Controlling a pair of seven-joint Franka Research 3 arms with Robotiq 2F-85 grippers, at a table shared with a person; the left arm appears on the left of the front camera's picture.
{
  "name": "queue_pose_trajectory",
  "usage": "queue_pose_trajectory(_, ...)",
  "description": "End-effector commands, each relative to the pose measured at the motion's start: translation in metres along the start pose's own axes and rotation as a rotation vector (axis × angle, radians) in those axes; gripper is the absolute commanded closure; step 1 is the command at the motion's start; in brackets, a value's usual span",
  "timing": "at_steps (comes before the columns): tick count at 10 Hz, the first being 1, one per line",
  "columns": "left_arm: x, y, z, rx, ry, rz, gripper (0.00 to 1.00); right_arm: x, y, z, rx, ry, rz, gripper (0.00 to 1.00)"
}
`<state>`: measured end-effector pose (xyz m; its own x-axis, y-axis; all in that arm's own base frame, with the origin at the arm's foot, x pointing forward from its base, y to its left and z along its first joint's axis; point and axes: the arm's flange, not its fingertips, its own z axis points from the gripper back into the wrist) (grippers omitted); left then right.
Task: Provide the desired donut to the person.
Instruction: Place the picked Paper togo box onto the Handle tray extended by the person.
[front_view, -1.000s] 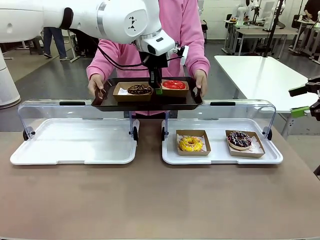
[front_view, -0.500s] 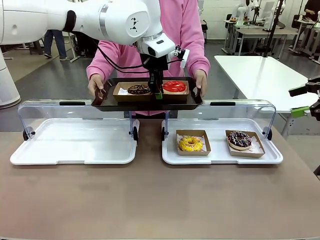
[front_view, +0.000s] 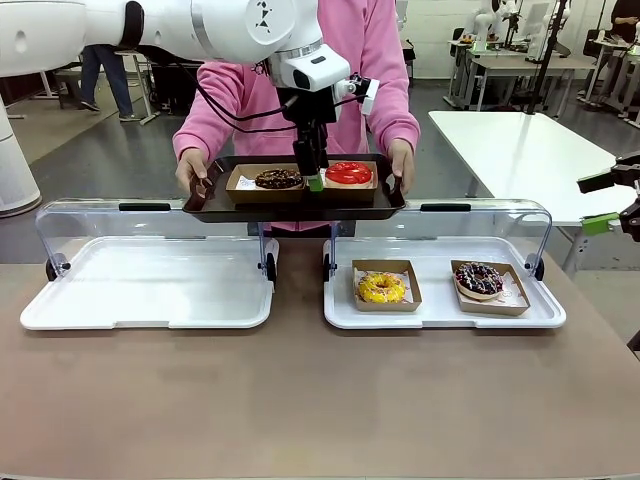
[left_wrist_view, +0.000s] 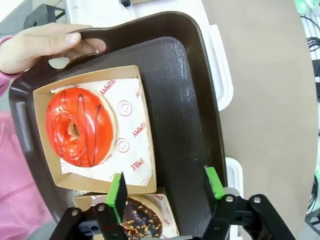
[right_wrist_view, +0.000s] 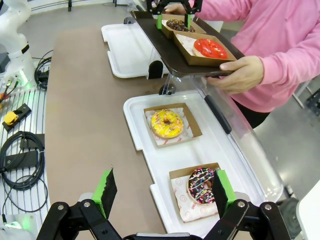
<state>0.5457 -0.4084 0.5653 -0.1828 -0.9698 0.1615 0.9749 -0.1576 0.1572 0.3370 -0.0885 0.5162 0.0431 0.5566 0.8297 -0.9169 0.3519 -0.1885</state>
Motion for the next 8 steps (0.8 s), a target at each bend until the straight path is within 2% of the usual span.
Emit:
queue_pose_trajectory(1, 0.005, 0.008, 0.000, -0.057, 0.015, 0.006, 0.00, -0.001, -0.002, -0.002, -0.002, -0.020, 0.011, 0.00)
queue_pose_trajectory(6, 0.001, 0.003, 0.007, -0.103, -0.040, 0.012, 0.00, -0.001, -0.002, -0.002, -0.002, -0.020, 0.011, 0.00)
queue_pose_trajectory(7, -0.003, -0.002, -0.002, -0.074, 0.011, 0.010, 0.00, -0.001, -0.002, -0.002, -0.002, -0.020, 0.011, 0.00)
queue_pose_trajectory(8, -0.003, -0.002, -0.002, -0.074, 0.011, 0.010, 0.00, -0.001, -0.002, -0.002, -0.002, -0.020, 0.011, 0.00)
